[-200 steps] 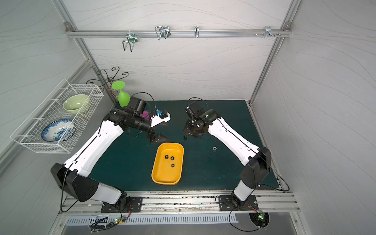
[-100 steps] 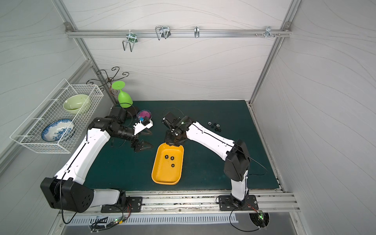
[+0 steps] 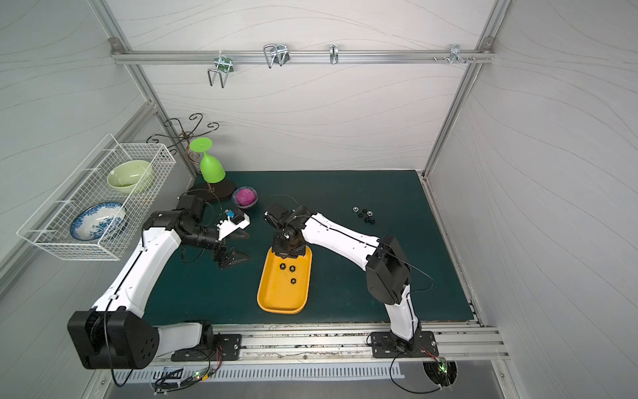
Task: Put the nuts on the desktop into the storage box
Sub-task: Place the nut in the storage box.
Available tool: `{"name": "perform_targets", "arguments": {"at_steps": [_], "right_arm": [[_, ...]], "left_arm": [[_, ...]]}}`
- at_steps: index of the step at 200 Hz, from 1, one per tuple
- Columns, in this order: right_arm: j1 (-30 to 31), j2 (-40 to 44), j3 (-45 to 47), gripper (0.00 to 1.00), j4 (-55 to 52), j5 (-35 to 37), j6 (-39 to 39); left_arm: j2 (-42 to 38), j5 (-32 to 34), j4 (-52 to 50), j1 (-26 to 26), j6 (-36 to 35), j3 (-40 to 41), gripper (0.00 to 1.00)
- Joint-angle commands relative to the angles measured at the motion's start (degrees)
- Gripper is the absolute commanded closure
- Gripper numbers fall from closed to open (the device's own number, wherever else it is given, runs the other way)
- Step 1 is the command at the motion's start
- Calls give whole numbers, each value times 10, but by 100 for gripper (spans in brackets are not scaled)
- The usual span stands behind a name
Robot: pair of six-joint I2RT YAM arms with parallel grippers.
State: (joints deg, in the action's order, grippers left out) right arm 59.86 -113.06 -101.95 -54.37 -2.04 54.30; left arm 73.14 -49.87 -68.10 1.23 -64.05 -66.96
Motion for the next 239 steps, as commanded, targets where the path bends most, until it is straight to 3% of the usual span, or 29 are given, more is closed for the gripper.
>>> {"name": "perform_targets", "arguments": {"at_steps": [1, 58, 159, 239], "right_arm": [[19, -16, 8, 79, 6, -3, 10], [45, -56, 45, 79, 18, -18, 53], [57, -121, 29, 78, -21, 6, 79], [54, -118, 17, 62, -18, 3, 62]], "left_arm": [[-9, 1, 11, 6, -10, 10, 1], [-5, 2, 18, 42, -14, 37, 1], [-13, 26, 44, 47, -16, 102, 1], [-14, 29, 43, 48, -13, 102, 1]]}}
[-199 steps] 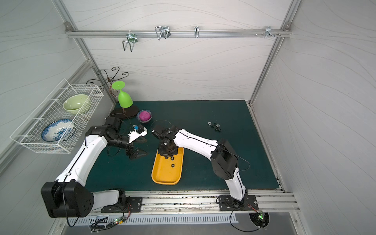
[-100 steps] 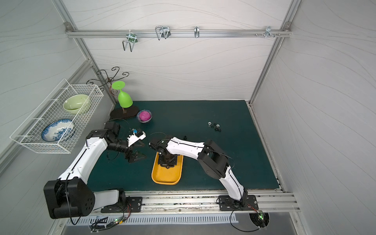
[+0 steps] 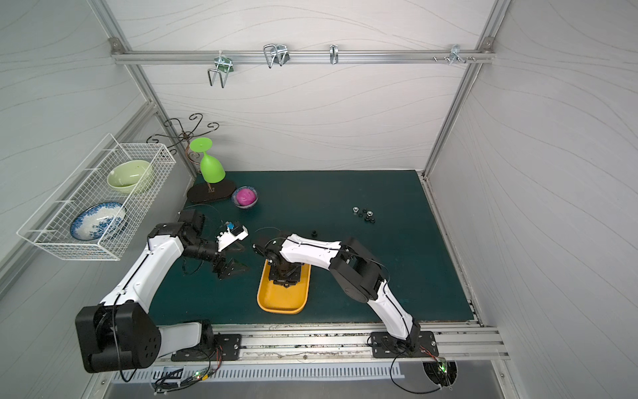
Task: Put the nuts on the desktop into the storage box
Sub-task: Place the nut in the storage box, then pick up the nut from the center of the board.
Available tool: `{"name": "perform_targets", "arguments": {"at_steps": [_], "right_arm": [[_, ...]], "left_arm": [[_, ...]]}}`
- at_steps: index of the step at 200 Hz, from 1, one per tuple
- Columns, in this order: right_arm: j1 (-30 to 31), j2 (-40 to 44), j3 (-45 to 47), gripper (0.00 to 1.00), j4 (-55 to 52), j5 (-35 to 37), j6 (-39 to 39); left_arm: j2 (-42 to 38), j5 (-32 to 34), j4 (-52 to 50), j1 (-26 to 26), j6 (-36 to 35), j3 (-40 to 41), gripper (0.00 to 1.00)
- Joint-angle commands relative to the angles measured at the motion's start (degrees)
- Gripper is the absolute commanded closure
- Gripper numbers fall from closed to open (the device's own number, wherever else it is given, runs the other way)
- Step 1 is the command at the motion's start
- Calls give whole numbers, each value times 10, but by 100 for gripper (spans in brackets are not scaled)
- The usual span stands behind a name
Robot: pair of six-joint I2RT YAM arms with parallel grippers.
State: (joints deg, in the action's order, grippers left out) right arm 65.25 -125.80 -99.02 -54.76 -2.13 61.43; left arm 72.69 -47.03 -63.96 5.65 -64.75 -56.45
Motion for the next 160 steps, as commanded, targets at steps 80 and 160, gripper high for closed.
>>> {"name": "perform_targets", "arguments": {"at_steps": [80, 160], "right_arm": [[-37, 119, -8, 55, -34, -9, -39], [-130, 233, -21, 44, -69, 8, -89]], "left_arm": [[-11, -16, 28, 4, 87, -40, 1], [-4, -28, 119, -35, 308, -113, 1]]}}
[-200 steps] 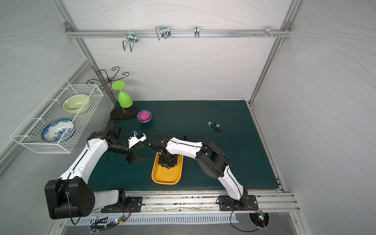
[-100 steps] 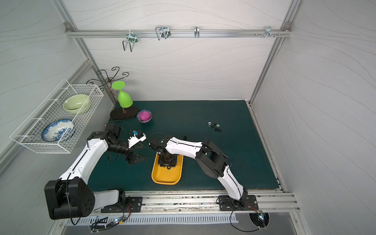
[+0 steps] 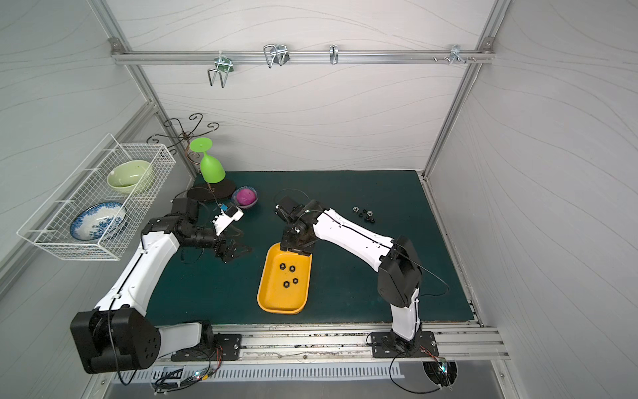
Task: Put the nuts on the desktop into the storage box
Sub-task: Pick up the nut from the center of the board.
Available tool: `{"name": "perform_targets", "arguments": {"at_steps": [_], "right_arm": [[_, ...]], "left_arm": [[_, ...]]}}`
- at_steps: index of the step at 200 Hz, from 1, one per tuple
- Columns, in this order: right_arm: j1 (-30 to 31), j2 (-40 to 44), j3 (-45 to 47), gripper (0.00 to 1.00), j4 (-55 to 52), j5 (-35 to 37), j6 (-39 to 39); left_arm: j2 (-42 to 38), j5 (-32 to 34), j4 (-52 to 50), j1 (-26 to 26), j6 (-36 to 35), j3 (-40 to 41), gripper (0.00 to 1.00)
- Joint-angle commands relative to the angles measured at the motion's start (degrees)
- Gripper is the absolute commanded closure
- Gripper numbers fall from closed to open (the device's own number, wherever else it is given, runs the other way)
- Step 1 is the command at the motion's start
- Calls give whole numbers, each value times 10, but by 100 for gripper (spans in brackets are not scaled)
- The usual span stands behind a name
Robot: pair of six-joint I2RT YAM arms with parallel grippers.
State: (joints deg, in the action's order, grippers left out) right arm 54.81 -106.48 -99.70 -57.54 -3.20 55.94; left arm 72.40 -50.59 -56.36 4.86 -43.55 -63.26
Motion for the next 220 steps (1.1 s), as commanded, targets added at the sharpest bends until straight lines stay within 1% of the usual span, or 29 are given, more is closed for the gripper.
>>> {"name": "perform_targets", "arguments": {"at_steps": [1, 16, 38, 53, 60, 84, 101, 137, 152, 160, 170, 186, 202, 213, 220], "right_arm": [[-28, 41, -14, 43, -41, 20, -36], [-52, 68, -4, 36, -46, 37, -55], [-85, 114, 18, 21, -56, 46, -82], [-97, 151, 32, 7, -64, 67, -93], [-103, 169, 41, 1, -64, 68, -100], [-138, 227, 79, 1, -73, 62, -111], [-160, 266, 110, 1, -78, 62, -116], [-199, 317, 155, 1, -86, 68, -140], [-212, 321, 165, 1, -82, 77, -160], [-217, 321, 170, 1, -78, 85, -169], [-227, 318, 177, 1, -70, 88, -181], [-249, 310, 191, 3, -44, 77, -203], [-275, 301, 209, 7, -8, 55, -226], [-292, 290, 217, 8, 3, 75, -222], [-301, 281, 222, 10, 9, 90, -222]], "left_arm": [[0, 10, 42, -30, 97, -47, 1], [4, 48, 35, -64, 108, -67, 1], [1, 71, 35, -98, 134, -84, 1], [-2, 84, 34, -113, 158, -97, 1], [-3, 90, 27, -121, 166, -105, 1], [12, 116, -23, -156, 177, -151, 1], [15, 151, -12, -181, 218, -164, 1], [14, 155, 11, -225, 254, -190, 1], [21, 179, 48, -236, 316, -196, 1], [25, 179, 64, -236, 351, -196, 1], [31, 173, 78, -236, 372, -193, 1], [39, 178, 95, -238, 389, -191, 1], [56, 201, 103, -250, 392, -197, 1], [73, 215, 107, -261, 387, -203, 1], [85, 227, 108, -270, 385, -209, 1]]}}
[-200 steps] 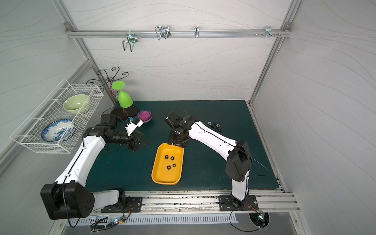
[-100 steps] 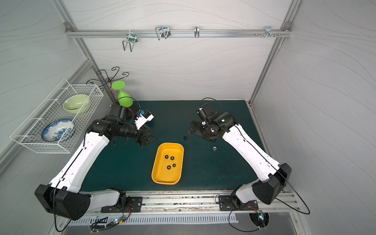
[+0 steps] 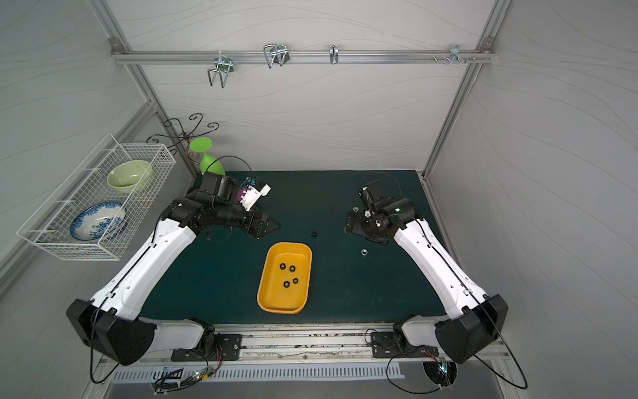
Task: Put the nuts on the desktop into the storage box
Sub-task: Pick up the nut from the center of the board.
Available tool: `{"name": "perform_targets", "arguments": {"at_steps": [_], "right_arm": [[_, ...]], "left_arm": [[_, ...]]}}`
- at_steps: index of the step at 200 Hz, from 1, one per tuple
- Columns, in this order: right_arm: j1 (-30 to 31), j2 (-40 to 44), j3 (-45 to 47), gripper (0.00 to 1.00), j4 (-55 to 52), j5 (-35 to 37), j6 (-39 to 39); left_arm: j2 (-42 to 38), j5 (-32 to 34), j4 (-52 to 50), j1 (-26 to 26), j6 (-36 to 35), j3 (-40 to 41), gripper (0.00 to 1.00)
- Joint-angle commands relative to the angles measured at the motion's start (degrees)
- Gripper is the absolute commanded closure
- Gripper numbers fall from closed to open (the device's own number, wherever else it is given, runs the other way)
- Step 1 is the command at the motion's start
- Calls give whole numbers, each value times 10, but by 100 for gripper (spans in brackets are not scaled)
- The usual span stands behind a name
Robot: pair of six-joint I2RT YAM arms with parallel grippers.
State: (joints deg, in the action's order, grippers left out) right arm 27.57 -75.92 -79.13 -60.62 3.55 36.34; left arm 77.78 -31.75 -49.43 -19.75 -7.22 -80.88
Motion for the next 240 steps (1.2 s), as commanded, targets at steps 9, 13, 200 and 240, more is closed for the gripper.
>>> {"name": "perform_targets", "arguments": {"at_steps": [9, 13, 200, 240], "right_arm": [[-37, -36, 22, 12, 48, 35, -28], [-42, -41, 23, 12, 52, 38, -28], [-117, -335, -130, 52, 108, -13, 43], [-118, -378, -158, 63, 113, 2, 41]], "left_arm": [[50, 52, 37, -36, 20, -45, 1], [59, 56, 35, -41, 19, -52, 1], [318, -94, 181, -151, -261, -191, 1], [347, -70, 214, -156, -264, -200, 1]]}}
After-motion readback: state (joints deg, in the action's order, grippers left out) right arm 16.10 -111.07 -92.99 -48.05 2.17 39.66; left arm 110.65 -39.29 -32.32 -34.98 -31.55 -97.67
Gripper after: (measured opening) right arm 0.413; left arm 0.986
